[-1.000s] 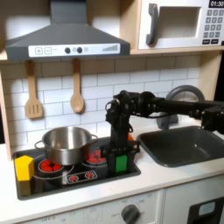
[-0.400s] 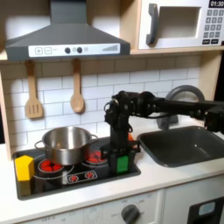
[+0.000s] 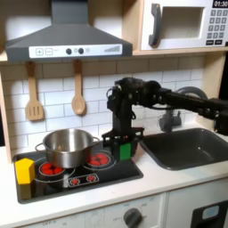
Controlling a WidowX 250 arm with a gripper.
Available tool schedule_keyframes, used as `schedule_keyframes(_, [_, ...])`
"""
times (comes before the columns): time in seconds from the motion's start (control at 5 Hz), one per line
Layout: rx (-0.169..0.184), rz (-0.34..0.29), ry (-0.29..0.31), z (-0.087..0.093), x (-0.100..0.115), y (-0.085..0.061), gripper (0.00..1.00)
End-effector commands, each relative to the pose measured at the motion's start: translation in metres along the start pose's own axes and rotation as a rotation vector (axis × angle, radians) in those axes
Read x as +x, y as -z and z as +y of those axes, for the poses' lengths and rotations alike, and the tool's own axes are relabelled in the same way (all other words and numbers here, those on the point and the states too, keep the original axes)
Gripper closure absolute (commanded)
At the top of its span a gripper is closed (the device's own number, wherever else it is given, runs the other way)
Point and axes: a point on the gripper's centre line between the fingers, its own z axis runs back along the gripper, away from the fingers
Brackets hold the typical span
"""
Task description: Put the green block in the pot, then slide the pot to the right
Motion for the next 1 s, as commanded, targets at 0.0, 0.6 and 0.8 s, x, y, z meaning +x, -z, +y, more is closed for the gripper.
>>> schedule_keyframes(0.0, [0.014, -0.101, -0.043, 0.021, 0.001, -0.038, 1.00])
schedule_keyframes(0.6, [0.020, -0.197, -0.112, 0.040, 0.036, -0.058, 1.00])
schedule_keyframes(0.8, [0.026, -0.208, -0.130, 0.047, 0.047, -0.056, 1.00])
